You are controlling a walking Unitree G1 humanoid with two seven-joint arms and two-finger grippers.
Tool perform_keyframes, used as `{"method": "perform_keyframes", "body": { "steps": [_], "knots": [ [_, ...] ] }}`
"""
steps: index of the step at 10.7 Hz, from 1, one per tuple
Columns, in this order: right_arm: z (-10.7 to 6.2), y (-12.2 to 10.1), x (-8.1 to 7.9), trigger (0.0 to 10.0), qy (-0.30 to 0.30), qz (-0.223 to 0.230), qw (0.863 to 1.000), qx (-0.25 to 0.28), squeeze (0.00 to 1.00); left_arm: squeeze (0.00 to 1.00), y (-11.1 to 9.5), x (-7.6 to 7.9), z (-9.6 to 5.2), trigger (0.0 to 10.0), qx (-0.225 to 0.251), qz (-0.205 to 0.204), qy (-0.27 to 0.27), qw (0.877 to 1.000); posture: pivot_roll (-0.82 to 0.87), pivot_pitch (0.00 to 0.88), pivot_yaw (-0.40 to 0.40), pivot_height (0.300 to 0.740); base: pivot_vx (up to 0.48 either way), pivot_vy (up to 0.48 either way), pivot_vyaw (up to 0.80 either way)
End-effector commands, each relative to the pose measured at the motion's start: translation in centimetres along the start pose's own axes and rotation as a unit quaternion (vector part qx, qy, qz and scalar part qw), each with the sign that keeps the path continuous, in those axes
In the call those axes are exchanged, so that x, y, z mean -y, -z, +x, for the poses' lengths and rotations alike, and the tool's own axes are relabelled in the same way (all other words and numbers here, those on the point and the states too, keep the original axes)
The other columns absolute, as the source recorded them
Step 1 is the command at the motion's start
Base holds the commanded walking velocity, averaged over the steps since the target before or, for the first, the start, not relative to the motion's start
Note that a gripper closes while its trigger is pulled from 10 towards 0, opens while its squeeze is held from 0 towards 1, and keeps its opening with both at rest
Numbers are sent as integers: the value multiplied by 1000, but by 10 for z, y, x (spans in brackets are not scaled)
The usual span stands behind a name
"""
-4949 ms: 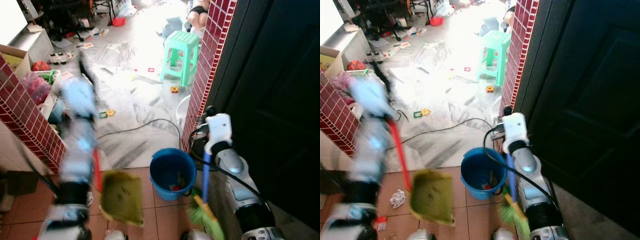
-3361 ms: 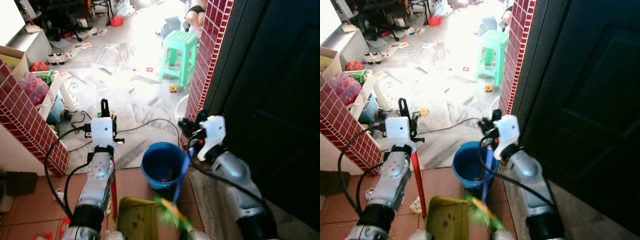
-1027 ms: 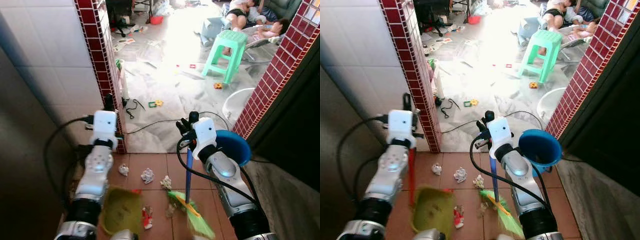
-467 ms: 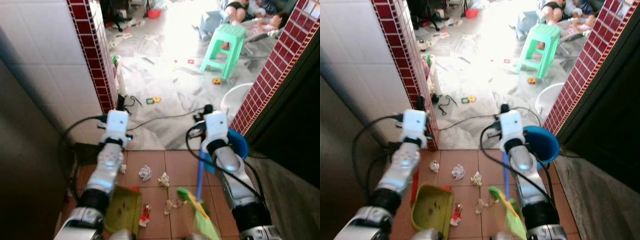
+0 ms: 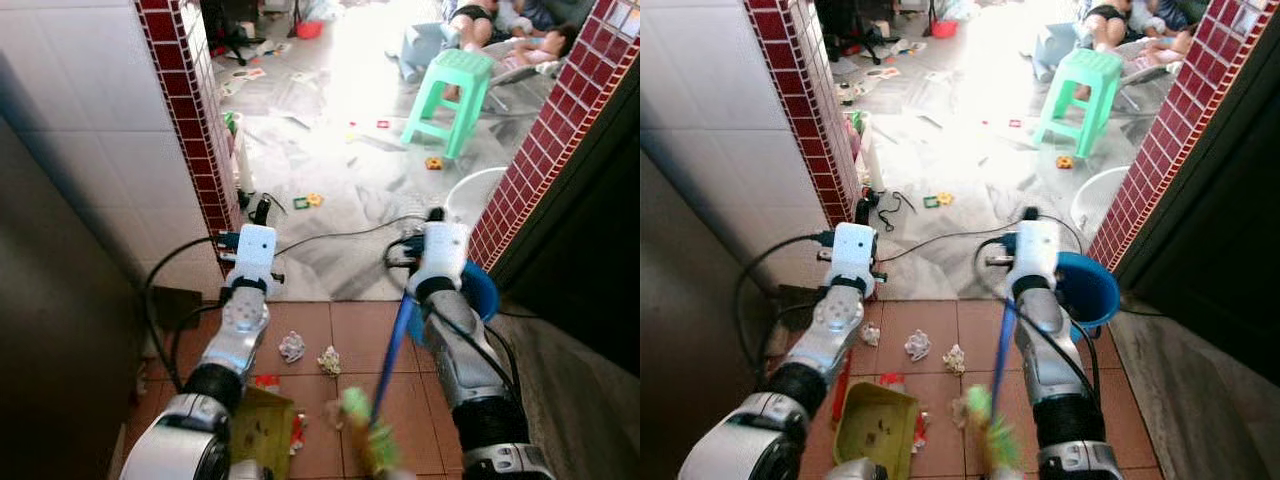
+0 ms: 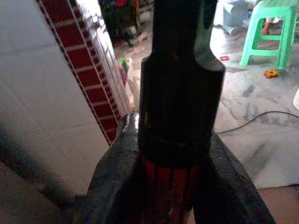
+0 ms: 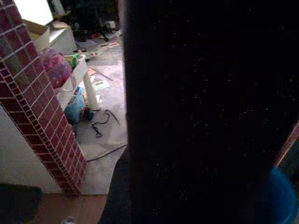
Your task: Sweep floor
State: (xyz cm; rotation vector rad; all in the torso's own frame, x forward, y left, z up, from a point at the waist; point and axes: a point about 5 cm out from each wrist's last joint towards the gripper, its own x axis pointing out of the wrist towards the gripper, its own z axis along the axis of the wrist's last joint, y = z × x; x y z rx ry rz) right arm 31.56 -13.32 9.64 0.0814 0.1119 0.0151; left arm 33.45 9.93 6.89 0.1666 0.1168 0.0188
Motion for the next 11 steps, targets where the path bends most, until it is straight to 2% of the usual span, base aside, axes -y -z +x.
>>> {"method": "perform_keyframes", "body": {
  "steps": [1, 2, 3, 6, 7, 9, 10, 11],
  "knots": [
    [4, -4, -6, 10000, -2, 43, 999, -3, 0, 0, 15, 2, -4, 10000, -48, -48, -6, 998, -110, 5, 38, 740, 0, 0, 0],
    [6, -9, -11, 10000, -11, 67, 998, 1, 0, 0, 19, -3, -3, 10000, -63, -75, -22, 995, -114, 3, 37, 740, 0, 0, 0],
    [9, -15, -16, 10000, -27, 83, 996, 6, 0, 0, 18, -1, -2, 10000, -60, -88, -17, 994, -119, 1, 35, 740, 0, 0, 0],
    [19, -48, -28, 10000, -60, 158, 985, 21, 0, 0, 19, 1, -1, 10000, -63, -105, -12, 992, -128, 0, 28, 740, 0, 0, 0],
    [21, -57, -27, 10000, -64, 161, 984, 31, 0, 0, 18, -1, 0, 10000, -58, -109, -25, 992, -133, 0, 27, 740, 0, 0, 0],
    [22, -74, -23, 10000, -79, 116, 988, 65, 0, 0, 9, -9, 4, 10000, -30, -117, -52, 991, -142, 0, 29, 740, 0, 0, 0],
    [20, -90, -16, 10000, -90, 46, 988, 116, 0, 0, -9, -22, 11, 10000, 22, -91, -77, 993, -148, 0, 31, 740, 0, 0, 0],
    [18, -98, -11, 10000, -94, 21, 985, 145, 0, 0, -17, -27, 14, 10000, 38, -96, -78, 992, -146, 0, 30, 740, 0, 0, 0]
  ]
}}
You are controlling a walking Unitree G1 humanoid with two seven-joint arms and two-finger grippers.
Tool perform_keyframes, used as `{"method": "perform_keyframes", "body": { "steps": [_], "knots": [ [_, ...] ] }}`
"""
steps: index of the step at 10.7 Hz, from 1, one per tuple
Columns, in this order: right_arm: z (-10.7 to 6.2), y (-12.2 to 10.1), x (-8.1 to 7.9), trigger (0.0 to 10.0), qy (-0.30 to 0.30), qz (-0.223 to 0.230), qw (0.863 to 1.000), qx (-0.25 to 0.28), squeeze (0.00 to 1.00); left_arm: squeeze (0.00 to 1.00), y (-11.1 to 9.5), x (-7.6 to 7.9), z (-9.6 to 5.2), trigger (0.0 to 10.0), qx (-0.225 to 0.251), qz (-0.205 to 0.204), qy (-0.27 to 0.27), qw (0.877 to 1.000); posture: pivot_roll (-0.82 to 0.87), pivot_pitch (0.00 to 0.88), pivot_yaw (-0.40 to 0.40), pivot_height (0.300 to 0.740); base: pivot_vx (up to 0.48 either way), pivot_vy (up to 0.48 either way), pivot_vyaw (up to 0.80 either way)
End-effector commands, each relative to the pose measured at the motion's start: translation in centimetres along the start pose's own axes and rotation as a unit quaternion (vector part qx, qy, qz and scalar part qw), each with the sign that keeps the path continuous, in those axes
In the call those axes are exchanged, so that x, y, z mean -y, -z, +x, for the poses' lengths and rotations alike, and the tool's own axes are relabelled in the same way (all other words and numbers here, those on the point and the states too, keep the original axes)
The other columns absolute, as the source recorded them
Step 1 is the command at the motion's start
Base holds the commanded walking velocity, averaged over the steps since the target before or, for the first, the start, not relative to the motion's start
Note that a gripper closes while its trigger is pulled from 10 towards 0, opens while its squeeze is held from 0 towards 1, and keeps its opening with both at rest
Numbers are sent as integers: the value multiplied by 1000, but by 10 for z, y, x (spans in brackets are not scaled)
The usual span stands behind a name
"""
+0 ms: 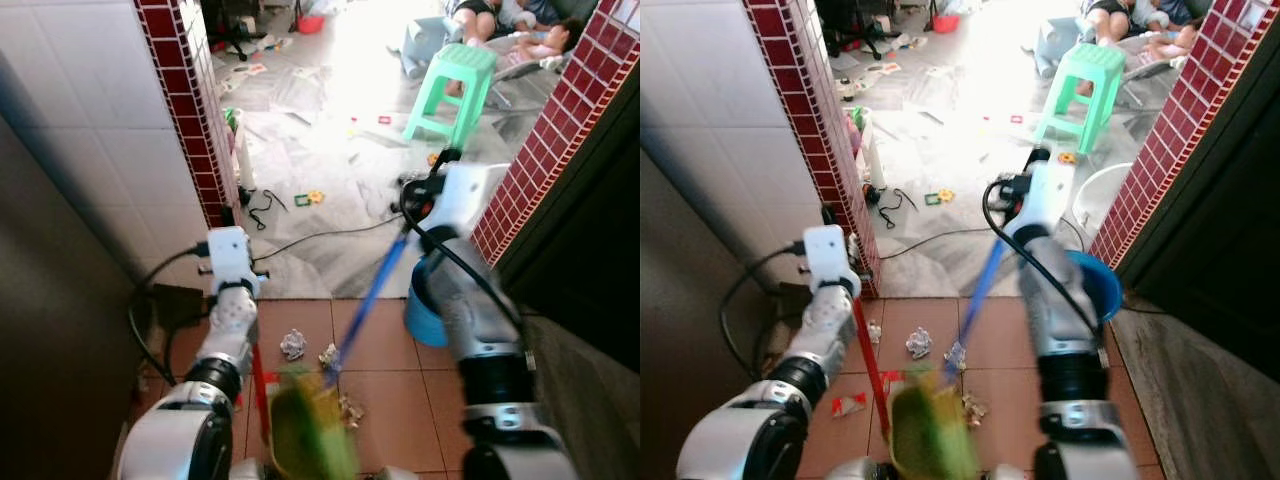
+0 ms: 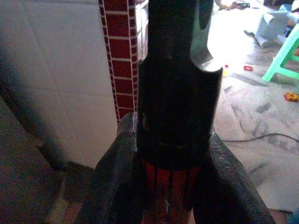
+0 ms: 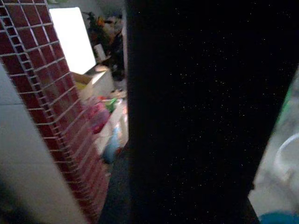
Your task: Sweep floor
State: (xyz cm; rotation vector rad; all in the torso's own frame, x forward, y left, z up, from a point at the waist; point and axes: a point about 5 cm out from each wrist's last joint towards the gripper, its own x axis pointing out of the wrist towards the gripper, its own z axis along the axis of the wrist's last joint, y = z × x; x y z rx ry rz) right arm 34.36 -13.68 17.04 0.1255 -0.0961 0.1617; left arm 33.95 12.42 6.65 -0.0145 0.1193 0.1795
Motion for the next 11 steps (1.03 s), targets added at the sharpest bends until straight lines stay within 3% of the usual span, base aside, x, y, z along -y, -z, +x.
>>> {"method": "perform_keyframes", "body": {
  "steps": [1, 5, 8, 10, 11],
  "knots": [
    [3, -28, -4, 10000, -14, -21, 997, 70, 0, 0, -28, 2, 9, 10000, 55, -12, 2, 998, -141, 0, 29, 740, 0, 0, 0],
    [4, -47, 9, 10000, 2, -77, 989, 130, 0, 0, -38, -5, 5, 10000, 80, -23, 3, 997, -123, 0, 27, 740, 0, 0, 0],
    [5, -48, 19, 10000, 22, -89, 987, 135, 0, 0, -30, -21, 0, 10000, 67, 19, 1, 998, -114, 0, 27, 740, 0, 0, 0],
    [3, -44, 21, 10000, 23, -102, 986, 127, 0, 0, -29, -21, -2, 10000, 61, 33, 0, 998, -119, 0, 27, 740, 0, 0, 0],
    [0, -27, 22, 10000, 30, -110, 989, 95, 0, 0, -25, -16, -2, 10000, 52, 37, 4, 998, -120, 0, 23, 740, 0, 0, 0]
  ]
}}
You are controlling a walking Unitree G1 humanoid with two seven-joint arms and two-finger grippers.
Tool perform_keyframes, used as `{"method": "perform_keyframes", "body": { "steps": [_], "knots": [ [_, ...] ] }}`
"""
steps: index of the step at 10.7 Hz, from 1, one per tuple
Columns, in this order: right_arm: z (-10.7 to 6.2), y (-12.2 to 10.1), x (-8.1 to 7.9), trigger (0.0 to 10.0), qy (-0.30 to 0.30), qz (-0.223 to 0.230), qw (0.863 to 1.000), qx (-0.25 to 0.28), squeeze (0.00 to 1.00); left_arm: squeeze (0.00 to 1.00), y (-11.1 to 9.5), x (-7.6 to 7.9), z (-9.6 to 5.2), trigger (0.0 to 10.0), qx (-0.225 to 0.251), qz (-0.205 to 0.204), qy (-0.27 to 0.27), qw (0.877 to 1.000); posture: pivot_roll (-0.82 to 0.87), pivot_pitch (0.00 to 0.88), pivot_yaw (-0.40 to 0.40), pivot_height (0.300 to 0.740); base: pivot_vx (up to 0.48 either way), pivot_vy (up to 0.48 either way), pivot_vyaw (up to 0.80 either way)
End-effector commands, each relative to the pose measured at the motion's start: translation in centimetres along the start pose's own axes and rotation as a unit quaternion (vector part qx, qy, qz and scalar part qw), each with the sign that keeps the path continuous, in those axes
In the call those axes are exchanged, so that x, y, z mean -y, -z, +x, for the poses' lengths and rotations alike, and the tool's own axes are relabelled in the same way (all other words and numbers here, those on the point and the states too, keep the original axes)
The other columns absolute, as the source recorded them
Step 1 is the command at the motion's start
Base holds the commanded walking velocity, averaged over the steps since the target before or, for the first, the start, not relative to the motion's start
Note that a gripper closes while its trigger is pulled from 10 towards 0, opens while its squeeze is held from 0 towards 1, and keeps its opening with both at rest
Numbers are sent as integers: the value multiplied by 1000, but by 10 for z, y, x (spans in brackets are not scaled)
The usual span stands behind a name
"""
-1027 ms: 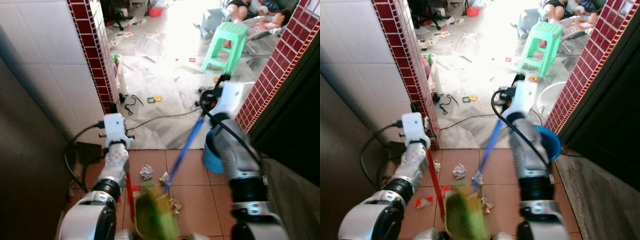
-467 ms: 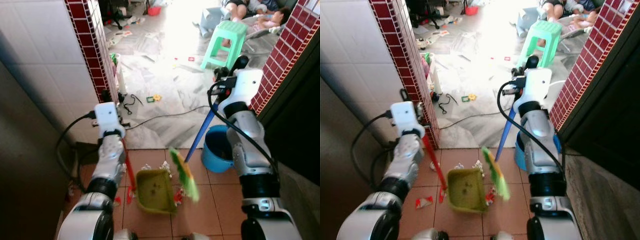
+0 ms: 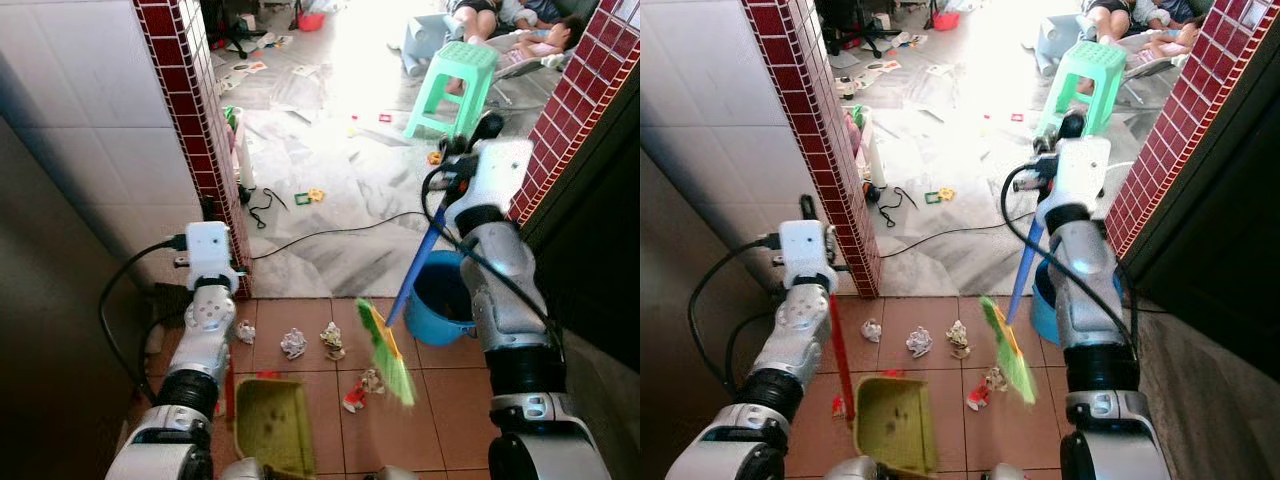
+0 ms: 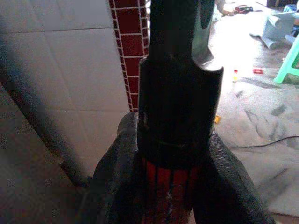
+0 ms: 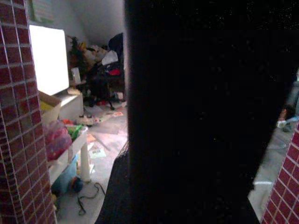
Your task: Sweep floor
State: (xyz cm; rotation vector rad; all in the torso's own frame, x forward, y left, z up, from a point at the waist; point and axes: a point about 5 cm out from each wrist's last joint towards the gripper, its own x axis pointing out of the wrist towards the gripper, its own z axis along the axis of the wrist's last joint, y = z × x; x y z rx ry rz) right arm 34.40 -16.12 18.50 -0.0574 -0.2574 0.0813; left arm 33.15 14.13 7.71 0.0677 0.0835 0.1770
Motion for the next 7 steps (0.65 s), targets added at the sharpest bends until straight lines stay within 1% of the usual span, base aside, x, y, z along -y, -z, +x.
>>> {"method": "perform_keyframes", "body": {
  "steps": [1, 2, 3, 4, 5, 7],
  "knots": [
    [-2, 4, -5, 10000, -3, -8, 1000, -8, 0, 0, -8, 6, 4, 10000, 17, -4, 0, 1000, -120, 0, 21, 740, 0, 0, 0],
    [-7, 14, -9, 10000, -2, -8, 999, -31, 0, 0, 0, 12, 3, 10000, -6, -10, 1, 1000, -123, 0, 19, 740, 0, 0, 0],
    [-12, 28, -18, 10000, -6, -9, 997, -71, 0, 0, 12, 21, 0, 10000, -37, -6, 10, 999, -124, 0, 18, 740, 0, 0, 0],
    [-13, 34, -22, 10000, -7, 5, 996, -91, 0, 0, 14, 20, 0, 10000, -46, -11, 6, 999, -124, 0, 18, 740, 0, 0, 0],
    [-13, 43, -26, 10000, 1, 30, 993, -111, 0, 0, 15, 20, 2, 10000, -53, -17, 8, 998, -127, 0, 22, 740, 0, 0, 0],
    [-10, 43, -31, 10000, 27, 100, 987, -123, 0, 0, 16, 23, 2, 10000, -53, -15, 10, 998, -127, 0, 22, 740, 0, 0, 0]
  ]
}}
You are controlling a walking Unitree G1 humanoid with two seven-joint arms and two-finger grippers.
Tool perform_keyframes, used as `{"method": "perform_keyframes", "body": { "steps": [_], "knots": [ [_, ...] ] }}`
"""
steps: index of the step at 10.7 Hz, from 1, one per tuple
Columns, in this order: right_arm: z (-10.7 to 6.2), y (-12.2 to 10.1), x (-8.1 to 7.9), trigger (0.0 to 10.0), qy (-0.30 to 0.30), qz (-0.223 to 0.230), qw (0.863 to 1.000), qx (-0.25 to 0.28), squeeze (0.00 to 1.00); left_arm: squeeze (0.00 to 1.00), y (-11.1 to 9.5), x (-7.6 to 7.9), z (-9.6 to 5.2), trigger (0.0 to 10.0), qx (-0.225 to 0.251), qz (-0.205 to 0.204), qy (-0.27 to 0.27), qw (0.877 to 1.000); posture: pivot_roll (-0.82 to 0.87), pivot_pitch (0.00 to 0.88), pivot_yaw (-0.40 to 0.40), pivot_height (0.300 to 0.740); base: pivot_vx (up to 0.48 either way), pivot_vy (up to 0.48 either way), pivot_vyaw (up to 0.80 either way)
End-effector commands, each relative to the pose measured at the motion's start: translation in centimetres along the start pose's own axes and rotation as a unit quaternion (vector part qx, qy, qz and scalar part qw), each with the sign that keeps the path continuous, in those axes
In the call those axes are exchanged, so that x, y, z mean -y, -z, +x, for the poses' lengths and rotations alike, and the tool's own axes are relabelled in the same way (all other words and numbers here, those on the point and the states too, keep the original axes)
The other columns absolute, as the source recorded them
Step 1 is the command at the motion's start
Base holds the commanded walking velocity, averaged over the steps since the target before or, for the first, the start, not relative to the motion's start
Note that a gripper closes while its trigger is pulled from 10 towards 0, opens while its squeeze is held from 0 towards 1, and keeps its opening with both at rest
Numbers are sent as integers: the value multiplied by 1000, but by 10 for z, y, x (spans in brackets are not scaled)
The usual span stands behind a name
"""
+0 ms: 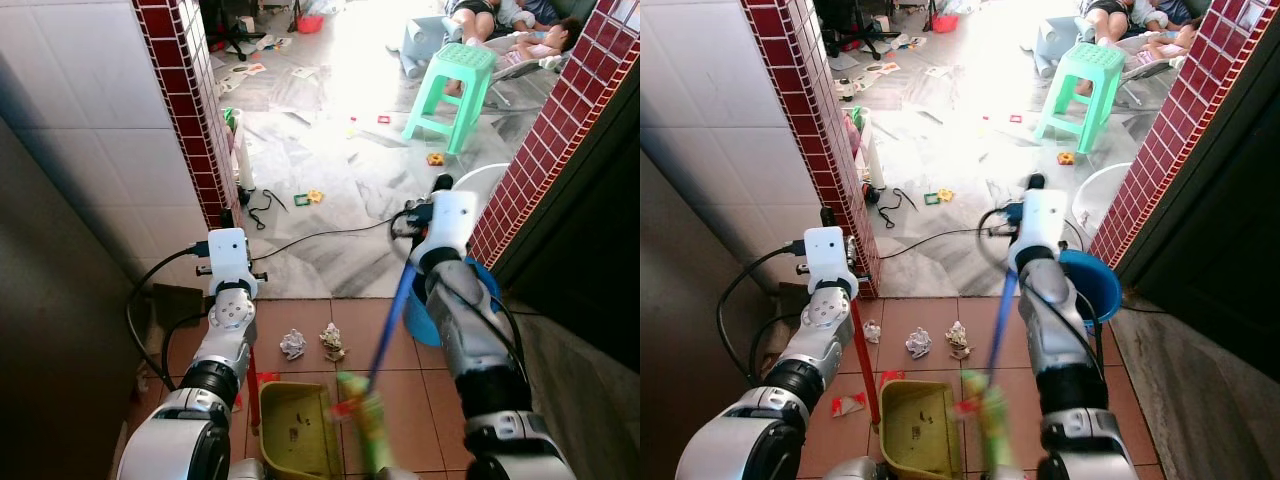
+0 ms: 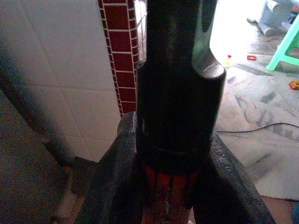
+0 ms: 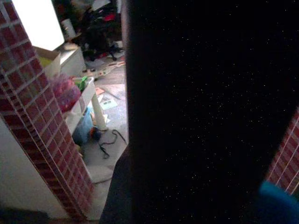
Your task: Sweep floor
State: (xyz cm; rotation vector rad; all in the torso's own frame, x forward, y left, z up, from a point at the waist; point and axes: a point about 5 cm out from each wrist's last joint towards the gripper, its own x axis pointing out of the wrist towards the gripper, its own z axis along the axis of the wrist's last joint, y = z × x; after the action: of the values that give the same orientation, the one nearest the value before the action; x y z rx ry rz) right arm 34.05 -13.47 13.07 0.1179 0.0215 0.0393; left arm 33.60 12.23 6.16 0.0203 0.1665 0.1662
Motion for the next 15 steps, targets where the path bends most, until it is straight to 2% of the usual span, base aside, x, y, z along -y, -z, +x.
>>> {"method": "perform_keyframes", "body": {
  "steps": [1, 2, 3, 4, 5, 6, 8, 9, 10, 11, 12, 14, 15],
  "knots": [
    [4, -11, -7, 10000, -2, 45, 999, 12, 0, 0, 3, 1, 0, 10000, -12, 4, 0, 1000, -117, 0, 23, 740, 0, 0, 0],
    [5, -19, -9, 10000, 1, 91, 996, 21, 0, 0, 3, 1, 0, 10000, -13, 4, 0, 1000, -118, 0, 25, 740, 0, 0, 0],
    [7, -24, -9, 10000, 2, 104, 994, 24, 0, 0, 4, 1, 1, 10000, -13, 4, 0, 1000, -119, 0, 25, 740, 0, 0, 0],
    [9, -35, -10, 10000, -18, 97, 995, 32, 0, 0, 4, 1, 1, 10000, -14, 3, 0, 1000, -122, 0, 28, 740, 0, 0, 0],
    [10, -47, -15, 10000, -54, 69, 995, 48, 0, 0, 4, 2, 1, 10000, -15, 3, 1, 1000, -122, 0, 27, 740, 0, 0, 0],
    [13, -71, -25, 10000, -120, 13, 989, 82, 0, 0, 3, 1, 2, 10000, -17, 2, 3, 1000, -124, 7, 27, 740, 0, 0, 0],
    [20, -95, -27, 10000, -165, -56, 979, 109, 0, 0, 5, -1, 4, 10000, -29, 3, 8, 1000, -131, 25, 28, 740, 0, 0, 0],
    [20, -99, -30, 10000, -186, -74, 972, 119, 0, 0, 4, 0, 4, 10000, -28, -3, 18, 999, -116, 22, 38, 740, 0, 0, 0],
    [19, -98, -31, 10000, -192, -95, 968, 131, 0, 0, 4, 0, 4, 10000, -29, -4, 19, 999, -111, 17, 46, 740, 0, 0, 0],
    [13, -81, -36, 10000, -201, -144, 958, 147, 0, 0, 5, -1, 4, 10000, -31, -9, 20, 999, -111, 3, 64, 740, 0, 0, 0],
    [9, -59, -38, 10000, -194, -173, 956, 133, 0, 0, 7, -3, 4, 10000, -36, -17, 15, 999, -106, 0, 55, 740, 0, 0, 0],
    [-2, -30, -40, 10000, -156, -152, 969, 117, 0, 0, 10, -2, 1, 10000, -37, -22, 12, 999, -82, 0, 29, 740, 0, 0, 0],
    [-5, -23, -39, 10000, -129, -140, 975, 114, 0, 0, 11, -3, 1, 10000, -37, -24, 11, 999, -80, 0, 27, 740, 0, 0, 0]
  ]
}}
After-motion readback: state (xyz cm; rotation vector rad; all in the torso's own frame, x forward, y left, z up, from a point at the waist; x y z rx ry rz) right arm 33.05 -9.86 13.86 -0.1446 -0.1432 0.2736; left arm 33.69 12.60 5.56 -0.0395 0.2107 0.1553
